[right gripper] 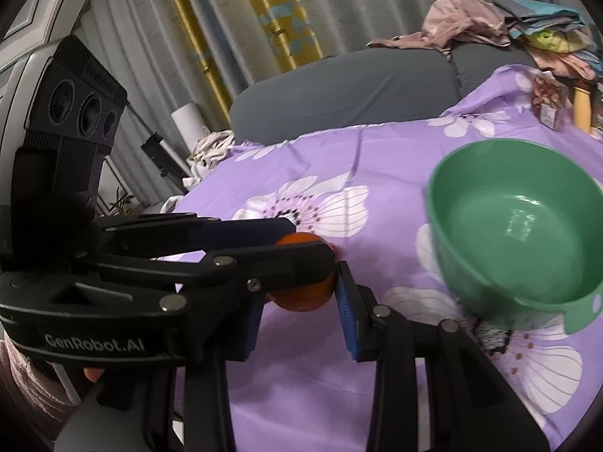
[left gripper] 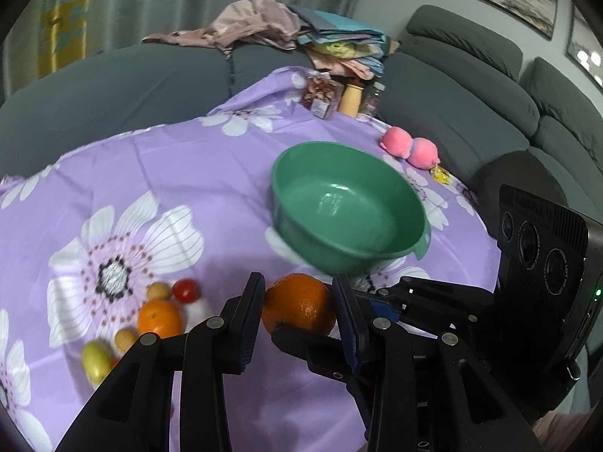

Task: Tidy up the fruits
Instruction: 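Lift the orange with the left gripper and carry it over the green bowl, then open the left gripper to drop the orange into the bowl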

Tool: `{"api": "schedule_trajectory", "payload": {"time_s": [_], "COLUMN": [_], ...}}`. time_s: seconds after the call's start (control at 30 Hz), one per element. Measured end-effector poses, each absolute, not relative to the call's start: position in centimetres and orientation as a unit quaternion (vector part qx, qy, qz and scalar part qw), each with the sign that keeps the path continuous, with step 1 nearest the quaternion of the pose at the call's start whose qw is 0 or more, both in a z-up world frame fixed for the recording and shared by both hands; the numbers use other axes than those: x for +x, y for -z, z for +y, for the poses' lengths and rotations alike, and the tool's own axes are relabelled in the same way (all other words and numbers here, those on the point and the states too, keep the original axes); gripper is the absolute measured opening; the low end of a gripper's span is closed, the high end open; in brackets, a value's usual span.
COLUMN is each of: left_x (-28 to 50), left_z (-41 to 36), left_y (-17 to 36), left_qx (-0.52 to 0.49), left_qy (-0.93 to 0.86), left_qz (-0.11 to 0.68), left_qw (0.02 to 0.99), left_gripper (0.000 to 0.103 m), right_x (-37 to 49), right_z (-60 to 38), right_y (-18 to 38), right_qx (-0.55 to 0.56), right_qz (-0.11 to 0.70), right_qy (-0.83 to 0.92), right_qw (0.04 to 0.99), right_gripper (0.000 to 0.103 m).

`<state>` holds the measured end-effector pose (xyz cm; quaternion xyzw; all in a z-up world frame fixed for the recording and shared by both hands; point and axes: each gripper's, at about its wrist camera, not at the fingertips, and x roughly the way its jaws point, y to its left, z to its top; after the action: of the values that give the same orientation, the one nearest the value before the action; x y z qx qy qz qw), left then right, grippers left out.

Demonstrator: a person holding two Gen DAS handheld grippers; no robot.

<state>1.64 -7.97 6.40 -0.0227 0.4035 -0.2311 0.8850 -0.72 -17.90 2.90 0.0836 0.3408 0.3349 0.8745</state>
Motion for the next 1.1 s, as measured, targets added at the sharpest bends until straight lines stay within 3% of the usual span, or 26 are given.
{"api": "schedule_trajectory", "payload": {"time_s": [0.6,1.1], "left_x": [6.7,9.2], "left_z": [-14.3,-16.0], "left_y": [-7.2,-3.9], "left_qx": [-0.032,-0.063], "left_qy": [0.298,0.301], "left_qz": [0.395,0.432], "left_qw": [0.868,0.848], "left_gripper": [0.037,0.037], "right_x": [2.5,5.1], "right_z": [-24.2,-26.1], "right_y": [-4.2,-1.5], "right_qx": [0.096,0.094], "right_qz": [0.314,0.360], "right_qy": [-0.255,-0.219], "right_qw": [0.909,0.902], "right_gripper": [0.037,0.039]}}
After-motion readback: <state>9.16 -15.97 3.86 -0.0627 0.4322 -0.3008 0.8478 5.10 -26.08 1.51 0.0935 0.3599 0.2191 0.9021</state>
